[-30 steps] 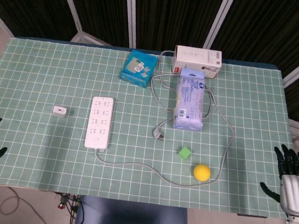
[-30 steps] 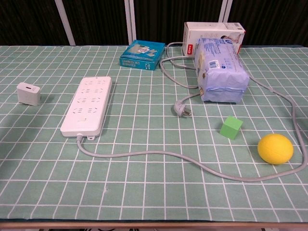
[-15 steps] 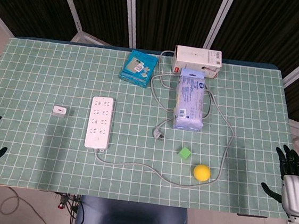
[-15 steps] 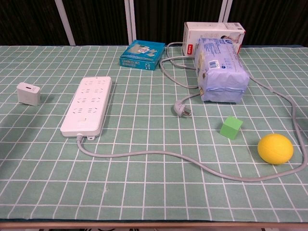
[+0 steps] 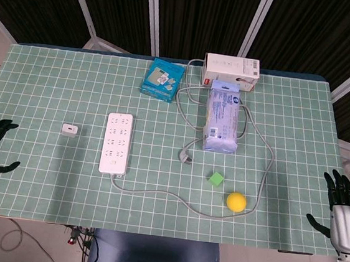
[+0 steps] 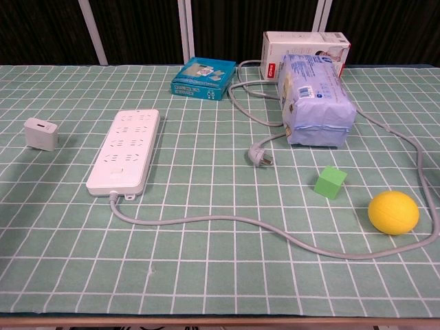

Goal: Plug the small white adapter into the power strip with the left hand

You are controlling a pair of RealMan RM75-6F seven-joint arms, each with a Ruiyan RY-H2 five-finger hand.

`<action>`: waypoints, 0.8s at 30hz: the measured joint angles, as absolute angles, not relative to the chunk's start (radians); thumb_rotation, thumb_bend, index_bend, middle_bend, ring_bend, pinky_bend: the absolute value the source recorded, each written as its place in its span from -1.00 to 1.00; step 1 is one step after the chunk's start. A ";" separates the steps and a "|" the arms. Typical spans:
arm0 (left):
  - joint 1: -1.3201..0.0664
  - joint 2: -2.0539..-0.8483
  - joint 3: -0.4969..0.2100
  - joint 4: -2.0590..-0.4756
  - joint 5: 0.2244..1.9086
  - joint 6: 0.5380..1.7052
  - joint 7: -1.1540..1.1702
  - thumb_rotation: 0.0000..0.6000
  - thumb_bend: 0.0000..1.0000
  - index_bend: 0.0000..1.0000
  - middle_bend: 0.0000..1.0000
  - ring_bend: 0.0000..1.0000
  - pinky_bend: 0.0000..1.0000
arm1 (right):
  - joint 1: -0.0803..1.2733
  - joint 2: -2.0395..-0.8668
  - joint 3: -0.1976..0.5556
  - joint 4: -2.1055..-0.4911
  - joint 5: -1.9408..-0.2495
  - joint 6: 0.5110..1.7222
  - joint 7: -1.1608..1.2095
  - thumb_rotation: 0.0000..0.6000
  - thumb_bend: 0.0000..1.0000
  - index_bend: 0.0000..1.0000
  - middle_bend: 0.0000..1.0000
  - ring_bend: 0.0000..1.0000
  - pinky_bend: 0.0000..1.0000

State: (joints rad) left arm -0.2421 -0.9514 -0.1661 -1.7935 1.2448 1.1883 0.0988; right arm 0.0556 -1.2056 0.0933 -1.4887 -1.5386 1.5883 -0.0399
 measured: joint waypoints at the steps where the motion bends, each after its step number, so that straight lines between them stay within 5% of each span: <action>1: -0.265 -0.939 -0.177 -1.801 1.211 1.155 0.113 1.00 -0.72 -0.63 -0.72 -1.00 -0.88 | 0.056 -1.206 0.093 -1.489 -1.539 1.588 -0.042 1.00 -0.67 -1.00 -1.00 -0.98 -0.93; 11: -0.556 -0.900 -0.252 -1.711 0.829 0.761 0.246 1.00 -0.72 -0.64 -0.67 -0.99 -0.85 | 0.057 -1.213 0.089 -1.488 -1.543 1.586 -0.061 1.00 -0.67 -1.00 -1.00 -0.98 -0.93; 24: -0.753 -1.080 -0.173 -1.430 0.651 0.637 0.383 1.00 -0.72 -0.62 -0.61 -0.99 -0.85 | 0.062 -1.230 0.083 -1.474 -1.535 1.565 -0.093 1.00 -0.67 -1.00 -1.00 -0.98 -0.93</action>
State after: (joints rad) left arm -0.7529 -1.0801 -0.1731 -1.4301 0.6509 0.6366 0.3827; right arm 0.0617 -1.2295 0.0833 -1.4742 -1.5354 1.5647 -0.0927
